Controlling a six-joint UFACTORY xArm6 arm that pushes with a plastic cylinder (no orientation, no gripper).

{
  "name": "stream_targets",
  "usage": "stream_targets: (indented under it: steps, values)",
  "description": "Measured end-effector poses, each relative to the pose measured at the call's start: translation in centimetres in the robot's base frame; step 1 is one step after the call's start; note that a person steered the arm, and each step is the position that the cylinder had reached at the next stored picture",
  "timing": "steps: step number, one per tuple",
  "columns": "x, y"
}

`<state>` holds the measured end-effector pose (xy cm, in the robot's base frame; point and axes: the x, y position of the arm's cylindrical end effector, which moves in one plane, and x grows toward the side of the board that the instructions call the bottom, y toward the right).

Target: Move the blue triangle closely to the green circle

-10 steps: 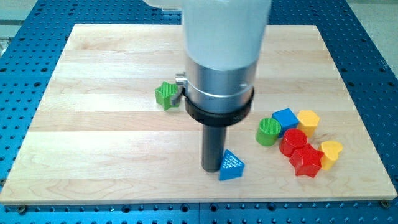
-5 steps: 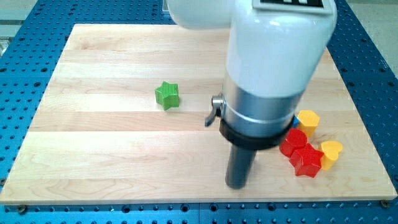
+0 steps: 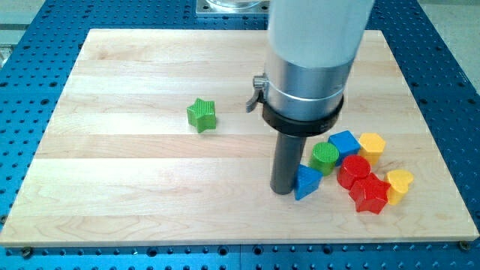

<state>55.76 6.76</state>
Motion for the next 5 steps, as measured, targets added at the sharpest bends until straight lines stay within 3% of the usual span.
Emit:
stream_targets:
  steps: [1, 2, 3, 5]
  values:
    - [2.1, 1.3]
    - [-2.3, -3.8]
    - [-9.4, -7.3]
    - [-10.6, -12.2]
